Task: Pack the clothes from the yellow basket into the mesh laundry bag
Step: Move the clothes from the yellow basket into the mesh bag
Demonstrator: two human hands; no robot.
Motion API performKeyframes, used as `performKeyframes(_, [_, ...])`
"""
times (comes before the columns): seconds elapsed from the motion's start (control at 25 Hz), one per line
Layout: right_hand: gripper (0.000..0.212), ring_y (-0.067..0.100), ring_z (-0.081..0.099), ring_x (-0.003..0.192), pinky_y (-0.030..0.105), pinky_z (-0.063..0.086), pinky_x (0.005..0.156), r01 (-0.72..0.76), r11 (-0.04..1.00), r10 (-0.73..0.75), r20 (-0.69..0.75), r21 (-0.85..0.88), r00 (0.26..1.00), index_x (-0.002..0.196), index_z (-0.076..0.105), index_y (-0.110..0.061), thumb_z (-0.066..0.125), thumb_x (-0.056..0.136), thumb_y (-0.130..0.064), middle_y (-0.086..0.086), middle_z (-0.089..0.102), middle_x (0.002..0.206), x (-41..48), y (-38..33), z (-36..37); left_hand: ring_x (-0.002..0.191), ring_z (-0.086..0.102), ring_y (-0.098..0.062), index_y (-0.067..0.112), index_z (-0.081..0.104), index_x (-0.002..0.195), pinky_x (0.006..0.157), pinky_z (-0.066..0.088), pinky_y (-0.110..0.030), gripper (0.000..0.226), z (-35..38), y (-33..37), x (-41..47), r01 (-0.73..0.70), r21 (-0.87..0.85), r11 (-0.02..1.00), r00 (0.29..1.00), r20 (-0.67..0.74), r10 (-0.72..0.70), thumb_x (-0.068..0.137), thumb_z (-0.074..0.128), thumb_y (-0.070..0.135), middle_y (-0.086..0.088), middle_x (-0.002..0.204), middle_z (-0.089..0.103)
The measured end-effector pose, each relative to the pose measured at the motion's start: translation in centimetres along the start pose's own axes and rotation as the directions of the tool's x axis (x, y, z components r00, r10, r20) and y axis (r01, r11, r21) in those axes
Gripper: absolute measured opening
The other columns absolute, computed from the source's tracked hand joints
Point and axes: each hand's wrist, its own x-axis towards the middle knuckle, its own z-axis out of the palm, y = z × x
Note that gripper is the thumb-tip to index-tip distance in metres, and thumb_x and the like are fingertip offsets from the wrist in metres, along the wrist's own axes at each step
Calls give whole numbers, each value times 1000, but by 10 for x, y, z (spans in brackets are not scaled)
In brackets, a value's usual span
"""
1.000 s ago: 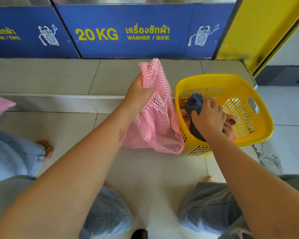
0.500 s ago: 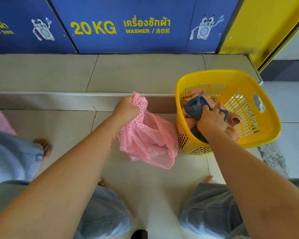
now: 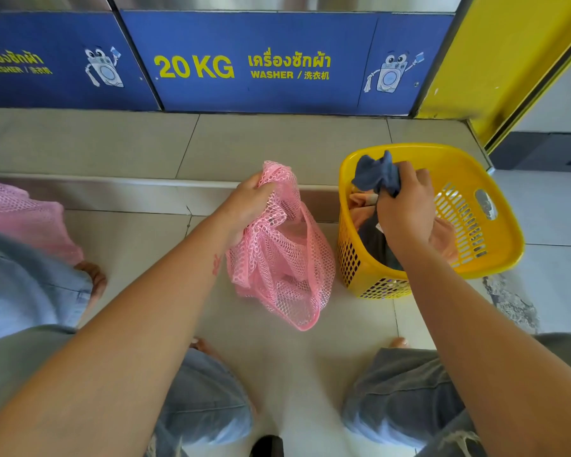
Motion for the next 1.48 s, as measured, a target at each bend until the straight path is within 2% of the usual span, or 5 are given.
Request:
performKeyframes(0.4, [15, 9, 48, 69, 24, 36, 60, 301, 777, -314, -75, 552, 946, 87, 54, -26, 52, 84, -12, -8, 53, 77, -6, -107, -51, 103, 68, -29, 24, 51, 136, 91, 54, -48, 42, 6, 27, -4, -25, -188, 982, 997, 68, 39, 97, 52, 41, -8, 120, 67])
performKeyframes(0.8, [33, 34, 55, 110, 40, 47, 74, 520, 848, -237, 802, -105, 548, 125, 49, -7, 48, 92, -7, 12, 59, 120, -79, -84, 52, 115, 61, -23, 36, 48, 138, 99, 47, -48, 56, 3, 29, -8, -46, -68, 997, 998, 41, 48, 88, 46, 61, 2, 134, 59])
performKeyframes(1.08, [39, 32, 53, 108, 44, 44, 85, 262, 958, -215, 316, -116, 924, 118, 52, -15, 55, 87, -39, 8, 59, 118, -40, -47, 21, 122, 56, -23, 42, 46, 137, 103, 41, -54, 69, -4, 12, -3, -15, -44, 999, 1000, 4, 15, 75, 48, 72, 5, 141, 54])
performKeyframes(1.32, [54, 18, 54, 88, 30, 38, 78, -259, 963, 101, 785, 78, 611, 116, 51, -11, 58, 86, -55, 0, 59, 100, -24, -3, 16, 125, 54, -25, 41, 42, 140, 103, 41, -56, 64, -3, 8, -3, -10, -42, 999, 1000, 19, 11, 83, 44, 69, 2, 144, 51])
performKeyframes(1.48, [46, 32, 44, 66, 40, 42, 68, -61, 989, -49, 691, 133, 721, 78, 51, 0, 56, 93, -43, 23, 50, 73, -10, -2, 17, 123, 55, -27, 44, 43, 138, 102, 42, -57, 67, -7, 4, -5, 12, -39, 999, 1000, 21, -11, 78, 44, 74, 2, 142, 53])
